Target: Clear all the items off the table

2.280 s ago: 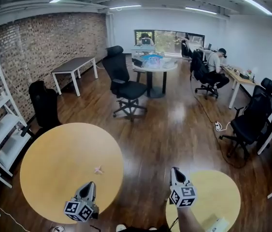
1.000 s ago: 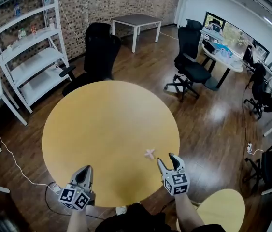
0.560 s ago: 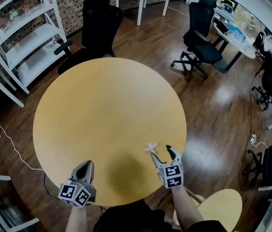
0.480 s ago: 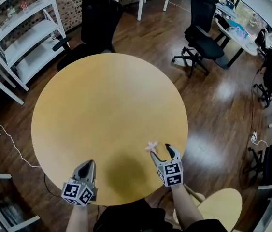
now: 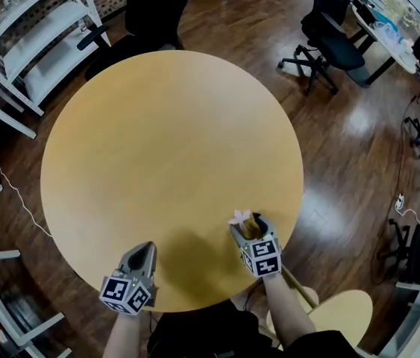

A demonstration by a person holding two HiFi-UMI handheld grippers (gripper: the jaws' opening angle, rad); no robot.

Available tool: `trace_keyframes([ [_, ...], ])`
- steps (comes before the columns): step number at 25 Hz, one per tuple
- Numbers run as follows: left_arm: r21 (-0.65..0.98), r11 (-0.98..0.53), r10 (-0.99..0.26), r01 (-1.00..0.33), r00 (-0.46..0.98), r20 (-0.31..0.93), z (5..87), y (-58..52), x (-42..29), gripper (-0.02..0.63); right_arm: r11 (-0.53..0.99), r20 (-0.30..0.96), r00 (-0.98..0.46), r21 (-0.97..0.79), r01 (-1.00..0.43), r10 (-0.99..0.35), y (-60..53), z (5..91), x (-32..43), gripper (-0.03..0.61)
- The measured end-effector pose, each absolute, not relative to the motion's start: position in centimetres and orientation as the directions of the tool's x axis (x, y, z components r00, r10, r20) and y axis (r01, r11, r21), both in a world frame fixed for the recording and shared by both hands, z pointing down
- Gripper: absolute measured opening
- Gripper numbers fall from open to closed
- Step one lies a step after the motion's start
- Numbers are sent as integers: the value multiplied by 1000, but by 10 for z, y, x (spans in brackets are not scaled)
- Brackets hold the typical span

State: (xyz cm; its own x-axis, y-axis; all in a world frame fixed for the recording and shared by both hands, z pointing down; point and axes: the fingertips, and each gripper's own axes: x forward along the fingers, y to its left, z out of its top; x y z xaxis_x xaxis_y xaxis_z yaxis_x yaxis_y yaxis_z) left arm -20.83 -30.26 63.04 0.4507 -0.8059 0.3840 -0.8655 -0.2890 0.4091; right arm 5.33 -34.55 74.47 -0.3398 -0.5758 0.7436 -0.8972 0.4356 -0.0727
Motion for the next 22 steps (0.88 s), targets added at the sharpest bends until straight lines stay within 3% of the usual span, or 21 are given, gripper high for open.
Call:
trace_keyframes([
  [2,429,-282,-804,-858,455,381,632,-301,-204,-9,428,747,-320,-52,-902,-583,-347,748,54,299],
  [3,434,-282,-803,-855,458,382,633,-301,-201,-9,424,746,-307,-36,-905,-592,-347,749,56,247],
  [8,452,-289,-794,-844,475,379,637,-300,-189,-9,426,757,-288,-14,-904,-586,-347,750,59,227],
  [9,455,-291,-795,-842,478,375,636,-300,-188,-9,425,761,-280,-7,-905,-585,-347,750,60,190],
  [10,458,-293,-795,-839,480,370,634,-301,-188,-9,419,764,-272,-3,-908,-585,-347,749,61,76],
  [11,459,-294,-796,-838,481,367,633,-301,-188,-9,413,767,-268,-4,-911,-583,-347,749,62,38],
  [22,451,-289,-830,-845,456,322,615,-292,-212,-9,416,725,-275,17,-909,-632,-353,714,47,38],
])
